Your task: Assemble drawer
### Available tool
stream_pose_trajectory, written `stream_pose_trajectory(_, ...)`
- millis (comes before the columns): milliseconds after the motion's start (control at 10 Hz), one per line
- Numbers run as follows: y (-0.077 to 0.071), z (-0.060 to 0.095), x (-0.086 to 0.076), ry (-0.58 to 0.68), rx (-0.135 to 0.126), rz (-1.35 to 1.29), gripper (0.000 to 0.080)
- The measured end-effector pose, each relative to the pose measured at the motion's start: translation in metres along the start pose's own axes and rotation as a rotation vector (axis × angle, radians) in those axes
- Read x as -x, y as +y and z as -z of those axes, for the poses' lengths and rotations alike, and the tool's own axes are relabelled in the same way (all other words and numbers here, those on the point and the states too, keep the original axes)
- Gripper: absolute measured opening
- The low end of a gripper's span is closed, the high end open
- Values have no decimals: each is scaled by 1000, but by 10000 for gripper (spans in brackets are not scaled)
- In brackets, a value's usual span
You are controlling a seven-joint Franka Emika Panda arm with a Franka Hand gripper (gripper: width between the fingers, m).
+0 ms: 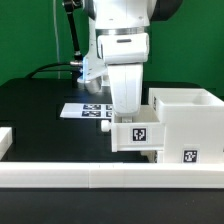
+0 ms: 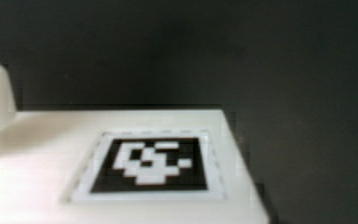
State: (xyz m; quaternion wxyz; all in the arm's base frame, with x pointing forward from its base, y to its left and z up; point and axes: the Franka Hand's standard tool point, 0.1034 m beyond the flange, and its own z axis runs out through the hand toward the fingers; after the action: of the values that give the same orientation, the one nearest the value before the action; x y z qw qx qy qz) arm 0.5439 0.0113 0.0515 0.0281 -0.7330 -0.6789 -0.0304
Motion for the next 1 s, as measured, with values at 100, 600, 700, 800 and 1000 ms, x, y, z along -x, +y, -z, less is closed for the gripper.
stream_pose_trajectory(100,-1,0,-2,0,-3,-11,42)
stream_pose_trajectory(600,4,-1,5,-3,-19,77,42)
stream_pose_trajectory(700,5,-1,5,-2,-15,96,42)
stream_pose_trajectory(800,5,-1,6,-1,-8,94,42)
stream_pose_trajectory(1000,5,-1,6,-1,-8,93,48)
